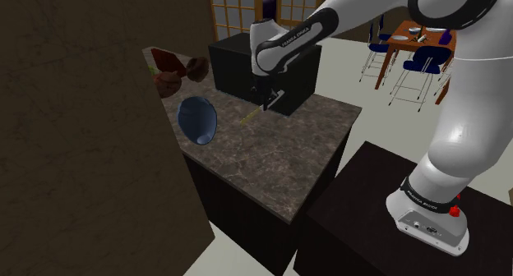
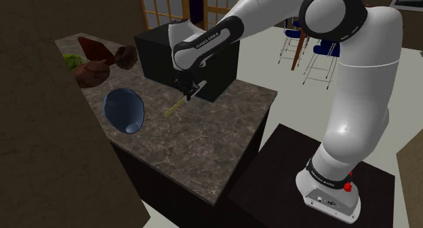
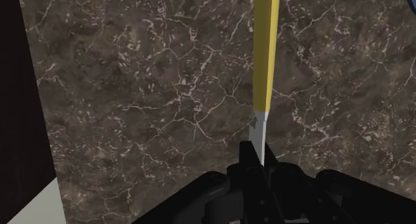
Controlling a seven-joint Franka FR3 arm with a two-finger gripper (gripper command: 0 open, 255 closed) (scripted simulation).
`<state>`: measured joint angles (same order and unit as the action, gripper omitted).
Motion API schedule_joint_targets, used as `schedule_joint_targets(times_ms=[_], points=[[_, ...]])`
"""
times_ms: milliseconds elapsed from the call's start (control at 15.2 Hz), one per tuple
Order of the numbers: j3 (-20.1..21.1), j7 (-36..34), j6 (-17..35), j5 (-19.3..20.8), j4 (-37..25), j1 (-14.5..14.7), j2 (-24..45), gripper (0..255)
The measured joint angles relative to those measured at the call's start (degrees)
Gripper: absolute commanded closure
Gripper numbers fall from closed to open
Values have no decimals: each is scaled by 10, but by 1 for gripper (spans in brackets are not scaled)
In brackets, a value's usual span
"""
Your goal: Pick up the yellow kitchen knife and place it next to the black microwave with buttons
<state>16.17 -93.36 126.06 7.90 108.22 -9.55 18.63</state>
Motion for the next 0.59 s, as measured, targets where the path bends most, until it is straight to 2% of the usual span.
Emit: schedule_joint_targets(times_ms=[594], points=[[5, 8, -58, -13, -30, -2, -29, 255]])
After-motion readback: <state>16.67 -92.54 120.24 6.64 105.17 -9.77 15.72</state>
